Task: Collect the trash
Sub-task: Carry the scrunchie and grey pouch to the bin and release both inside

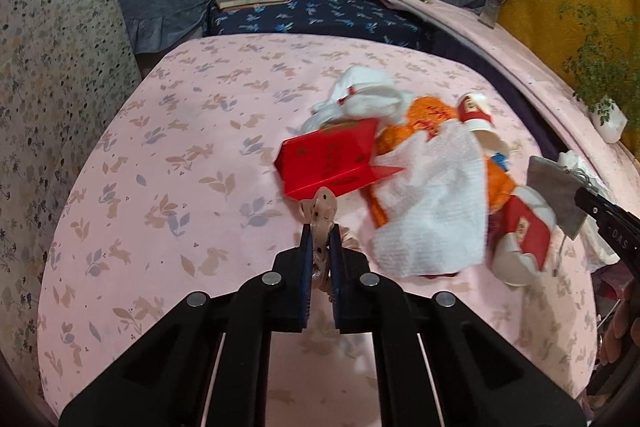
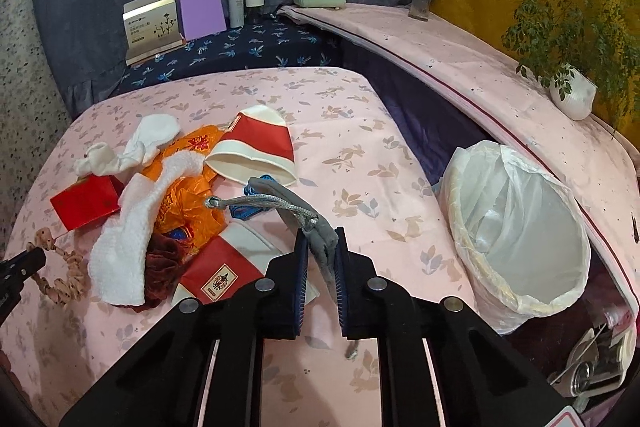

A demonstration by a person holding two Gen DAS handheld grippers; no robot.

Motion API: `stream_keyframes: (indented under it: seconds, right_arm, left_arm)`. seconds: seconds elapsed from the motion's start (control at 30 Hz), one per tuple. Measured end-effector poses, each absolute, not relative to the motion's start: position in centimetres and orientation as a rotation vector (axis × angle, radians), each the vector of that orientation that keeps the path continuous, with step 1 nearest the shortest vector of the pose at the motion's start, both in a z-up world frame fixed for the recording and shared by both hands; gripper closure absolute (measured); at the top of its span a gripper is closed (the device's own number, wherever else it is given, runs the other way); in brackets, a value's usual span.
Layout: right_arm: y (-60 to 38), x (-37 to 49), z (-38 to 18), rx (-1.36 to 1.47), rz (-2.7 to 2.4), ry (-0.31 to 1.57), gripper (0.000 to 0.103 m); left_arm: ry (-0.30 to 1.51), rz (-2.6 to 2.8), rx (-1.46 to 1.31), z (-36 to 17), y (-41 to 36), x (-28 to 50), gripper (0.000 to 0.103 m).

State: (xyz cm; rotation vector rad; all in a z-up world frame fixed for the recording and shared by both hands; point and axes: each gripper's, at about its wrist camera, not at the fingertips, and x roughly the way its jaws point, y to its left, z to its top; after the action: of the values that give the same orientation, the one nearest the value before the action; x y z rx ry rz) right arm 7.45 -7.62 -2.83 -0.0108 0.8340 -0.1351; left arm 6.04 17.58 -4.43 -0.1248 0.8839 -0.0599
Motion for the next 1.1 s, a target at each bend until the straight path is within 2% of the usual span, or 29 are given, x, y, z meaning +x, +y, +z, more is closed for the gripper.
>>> stream_keyframes:
  seconds: [0.5,1.1]
  right_arm:
    - [-11.9,3.8,-0.1,0.064,-0.183,0.78,0.091]
    - [-25.0,0.8,0.3,0.193,-0.452,0.737,0.091]
  left_arm:
    - [0.784,-0.267,-0.047,0.8,7.4,5.4,0.096]
    - [0.733,-0.59,0.082,3.1,-9.9,7.5,0.095]
